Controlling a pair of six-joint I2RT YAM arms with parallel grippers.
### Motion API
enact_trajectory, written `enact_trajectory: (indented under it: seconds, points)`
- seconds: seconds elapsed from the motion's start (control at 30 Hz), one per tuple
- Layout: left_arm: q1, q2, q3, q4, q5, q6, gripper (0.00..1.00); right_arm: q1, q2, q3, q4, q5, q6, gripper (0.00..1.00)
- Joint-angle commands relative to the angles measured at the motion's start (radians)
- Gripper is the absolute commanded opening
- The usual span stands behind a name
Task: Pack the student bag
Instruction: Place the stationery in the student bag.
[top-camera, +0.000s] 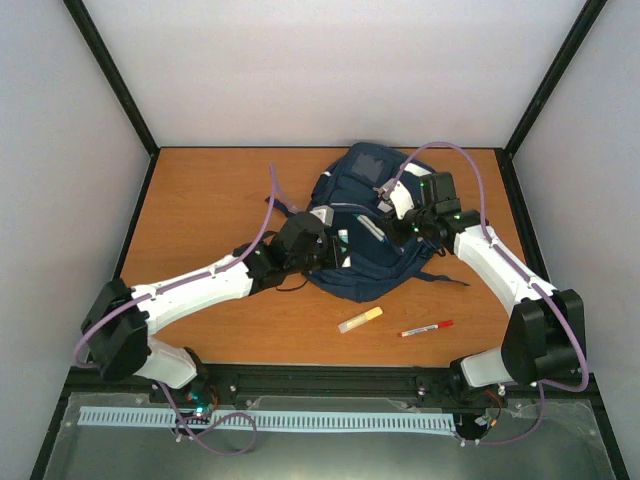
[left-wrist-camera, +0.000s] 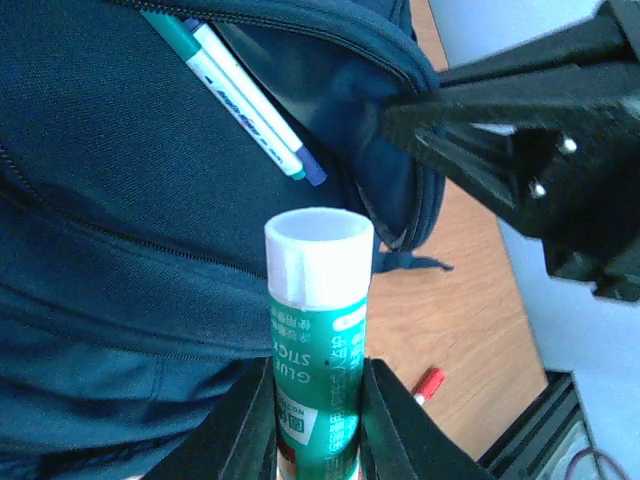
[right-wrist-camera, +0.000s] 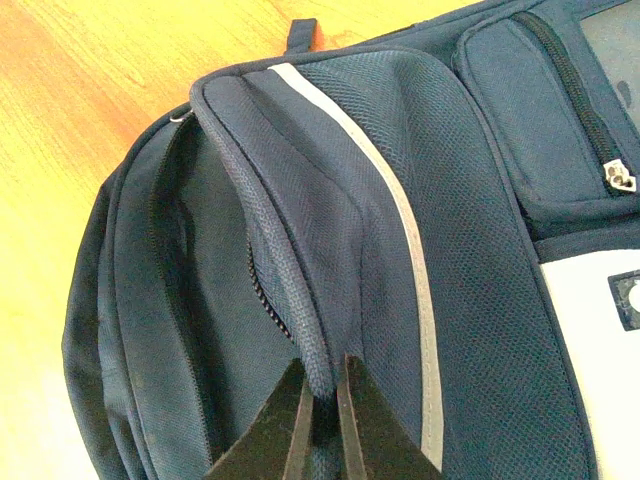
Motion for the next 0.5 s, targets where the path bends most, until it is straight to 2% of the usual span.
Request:
enact_trajectory:
  seconds: [0.0, 0.2, 0.47]
  points:
    - [0.041, 0.061, -0.021, 0.2, 0.021, -0.208, 0.18, -0.019, -0.045, -0.002, 0.035, -0.021, 0.014, 0.03]
    - [0.084, 0.193, -0.035, 0.373, 0.105, -0.387, 0.2, -0.021, -0.049, -0.002, 0.037, -0.031, 0.019, 0.03]
    - [0.099, 0.343, 0.034, 0.447, 0.057, -0.441, 0.19, -0.02, -0.048, -0.003, 0.037, -0.032, 0.02, 0.03]
